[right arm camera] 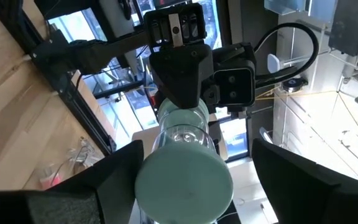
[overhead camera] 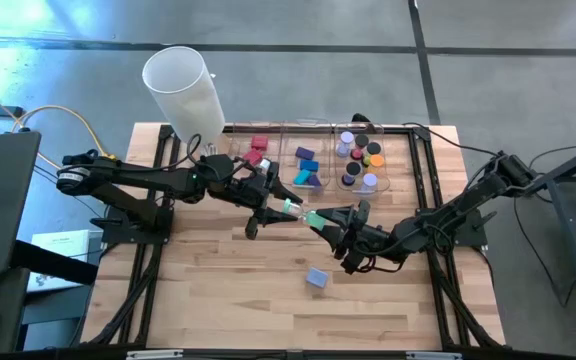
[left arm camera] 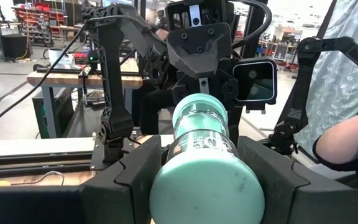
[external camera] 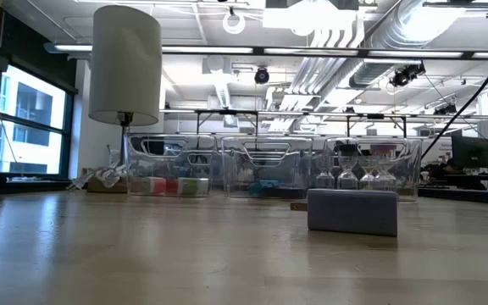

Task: Pick & Place Office items
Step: Put the light blue hourglass into the right transparent bin

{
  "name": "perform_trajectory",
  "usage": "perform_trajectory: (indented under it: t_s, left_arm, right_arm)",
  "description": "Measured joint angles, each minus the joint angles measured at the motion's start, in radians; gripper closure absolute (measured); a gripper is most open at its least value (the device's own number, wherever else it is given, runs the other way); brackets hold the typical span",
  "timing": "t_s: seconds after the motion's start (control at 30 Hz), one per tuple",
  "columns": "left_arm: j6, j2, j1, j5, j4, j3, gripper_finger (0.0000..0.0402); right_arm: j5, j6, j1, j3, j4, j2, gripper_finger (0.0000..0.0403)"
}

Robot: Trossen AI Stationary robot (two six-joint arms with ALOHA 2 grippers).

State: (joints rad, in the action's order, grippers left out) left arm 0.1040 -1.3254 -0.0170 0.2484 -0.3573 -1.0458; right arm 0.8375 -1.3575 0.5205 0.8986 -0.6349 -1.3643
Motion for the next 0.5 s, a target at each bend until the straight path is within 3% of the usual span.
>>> perform_trajectory:
  t_s: [0.2,0.4,0.5]
  left_arm:
    - [-0.002,0.000,0.000,0.075,-0.005,0.000,0.0211]
    - [-0.002,0.000,0.000,0.080,-0.003,0.000,0.0214]
    - [-0.002,0.000,0.000,0.084,-0.001,0.001,0.0215]
  right_arm:
    - [-0.002,0.003,0.000,0.000,0.006,0.000,0.0123]
    - [-0.008,0.005,0.000,0.000,0.050,0.000,0.0218]
    - [-0.023,0.003,0.000,0.000,0.058,0.000,0.0223]
